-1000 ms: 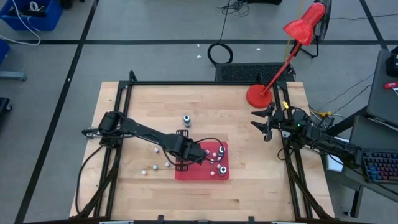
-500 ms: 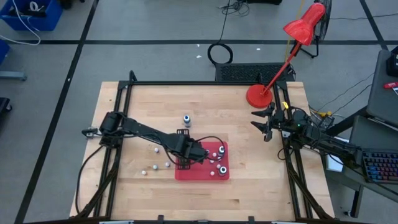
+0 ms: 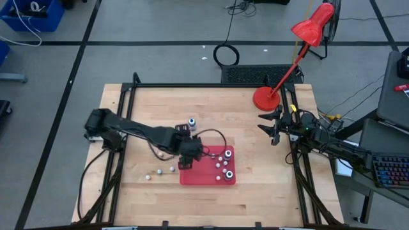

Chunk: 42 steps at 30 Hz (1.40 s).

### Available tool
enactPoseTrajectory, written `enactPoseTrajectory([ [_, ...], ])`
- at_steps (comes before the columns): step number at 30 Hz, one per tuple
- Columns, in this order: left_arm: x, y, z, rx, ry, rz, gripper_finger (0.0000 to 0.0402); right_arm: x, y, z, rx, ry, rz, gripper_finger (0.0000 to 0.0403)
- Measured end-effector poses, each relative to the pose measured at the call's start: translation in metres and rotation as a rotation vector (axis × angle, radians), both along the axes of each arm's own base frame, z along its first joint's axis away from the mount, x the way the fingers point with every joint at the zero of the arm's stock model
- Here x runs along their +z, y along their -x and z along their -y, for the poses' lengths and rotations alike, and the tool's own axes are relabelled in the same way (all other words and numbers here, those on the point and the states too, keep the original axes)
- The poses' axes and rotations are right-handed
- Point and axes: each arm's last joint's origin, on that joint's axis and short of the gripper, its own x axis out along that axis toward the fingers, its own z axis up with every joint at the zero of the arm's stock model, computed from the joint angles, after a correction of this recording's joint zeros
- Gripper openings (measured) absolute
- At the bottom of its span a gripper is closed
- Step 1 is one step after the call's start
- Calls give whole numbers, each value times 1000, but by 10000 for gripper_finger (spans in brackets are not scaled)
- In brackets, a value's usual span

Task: Pick & Place food coloring
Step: Put the large blue food coloring bottle into the pink bin

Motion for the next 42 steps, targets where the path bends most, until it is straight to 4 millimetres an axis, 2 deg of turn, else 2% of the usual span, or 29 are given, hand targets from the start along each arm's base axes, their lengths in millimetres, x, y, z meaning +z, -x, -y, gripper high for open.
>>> enactPoseTrajectory([
  [3, 21, 9, -15, 35, -56, 72, 337, 0, 0, 0, 0, 0, 0, 210],
  [7, 34, 16, -56, 117, -38, 82, 337, 0, 0, 0, 0, 0, 0, 210],
  [13, 30, 19, -131, 206, 99, 47, 344, 0, 0, 0, 0, 1, 0, 210],
  [17, 18, 12, -157, 209, 104, 35, 338, 0, 0, 0, 0, 0, 0, 210],
  [20, 4, 4, -162, 160, 98, -7, 331, 0, 0, 0, 0, 0, 0, 210],
  [26, -27, -14, -157, 80, 103, -100, 322, 0, 0, 0, 0, 0, 0, 210],
  [38, -77, -34, -159, 71, 124, -227, 321, 0, 0, 0, 0, 0, 0, 210],
  [42, -88, -37, -159, 70, 126, -243, 314, 0, 0, 0, -1, 0, 0, 210],
])
